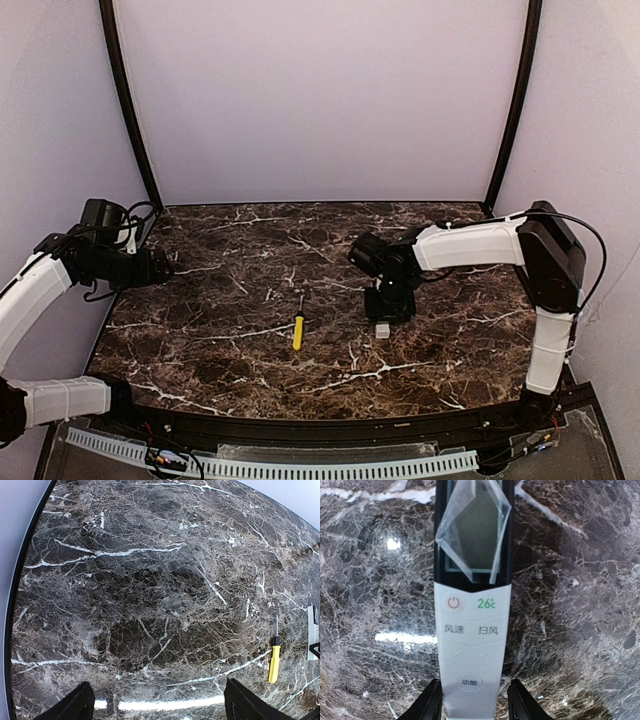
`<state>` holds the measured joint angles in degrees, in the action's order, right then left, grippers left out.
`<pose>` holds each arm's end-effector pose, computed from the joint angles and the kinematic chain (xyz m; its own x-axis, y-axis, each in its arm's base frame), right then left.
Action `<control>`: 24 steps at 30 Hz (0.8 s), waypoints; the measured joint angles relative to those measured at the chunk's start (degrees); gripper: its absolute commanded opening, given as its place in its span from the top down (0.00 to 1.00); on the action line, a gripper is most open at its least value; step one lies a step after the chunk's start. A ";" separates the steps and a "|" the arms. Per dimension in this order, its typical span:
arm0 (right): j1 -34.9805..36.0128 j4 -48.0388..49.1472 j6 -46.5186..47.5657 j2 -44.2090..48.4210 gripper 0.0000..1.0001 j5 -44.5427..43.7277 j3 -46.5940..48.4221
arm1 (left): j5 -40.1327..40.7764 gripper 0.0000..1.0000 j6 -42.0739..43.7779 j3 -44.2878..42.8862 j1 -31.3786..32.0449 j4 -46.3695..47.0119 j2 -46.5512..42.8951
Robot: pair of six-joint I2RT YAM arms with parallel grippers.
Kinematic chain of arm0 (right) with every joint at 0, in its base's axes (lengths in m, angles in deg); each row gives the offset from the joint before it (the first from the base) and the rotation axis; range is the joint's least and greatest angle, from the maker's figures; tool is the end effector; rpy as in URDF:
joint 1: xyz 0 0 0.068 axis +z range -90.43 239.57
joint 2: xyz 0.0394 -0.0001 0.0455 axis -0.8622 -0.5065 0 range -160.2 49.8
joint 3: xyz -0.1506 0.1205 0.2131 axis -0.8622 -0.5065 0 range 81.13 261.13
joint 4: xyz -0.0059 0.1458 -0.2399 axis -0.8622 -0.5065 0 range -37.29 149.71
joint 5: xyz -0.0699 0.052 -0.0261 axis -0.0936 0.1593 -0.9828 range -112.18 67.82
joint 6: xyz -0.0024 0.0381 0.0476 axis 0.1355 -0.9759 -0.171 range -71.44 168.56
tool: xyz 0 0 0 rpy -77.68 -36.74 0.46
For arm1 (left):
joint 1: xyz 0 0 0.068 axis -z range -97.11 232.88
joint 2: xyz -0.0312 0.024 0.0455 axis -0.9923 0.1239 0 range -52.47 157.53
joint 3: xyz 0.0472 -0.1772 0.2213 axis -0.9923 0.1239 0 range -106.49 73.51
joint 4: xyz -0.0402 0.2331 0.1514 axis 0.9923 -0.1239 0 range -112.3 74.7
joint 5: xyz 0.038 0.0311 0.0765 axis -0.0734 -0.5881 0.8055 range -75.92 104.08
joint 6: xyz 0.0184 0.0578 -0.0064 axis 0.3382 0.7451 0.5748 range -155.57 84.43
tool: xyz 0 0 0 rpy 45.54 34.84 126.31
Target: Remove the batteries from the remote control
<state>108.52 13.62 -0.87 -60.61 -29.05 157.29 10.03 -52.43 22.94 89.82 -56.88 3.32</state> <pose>0.2606 0.2909 0.1575 -0.9798 0.0232 -0.1987 0.0133 0.9986 0.0507 0.2129 -0.0291 0.2928 -0.7413 -0.2012 -0.6403 -0.0486 0.9676 -0.2478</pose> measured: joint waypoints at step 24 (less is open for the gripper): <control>0.20 1.20 11.50 0.79 0.99 6.03 1.88 | -4.11 0.10 0.61 1.66 0.00 4.04 -0.66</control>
<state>108.71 14.83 10.62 -59.82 -23.02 159.17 5.92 -51.82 24.61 89.82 -52.84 2.67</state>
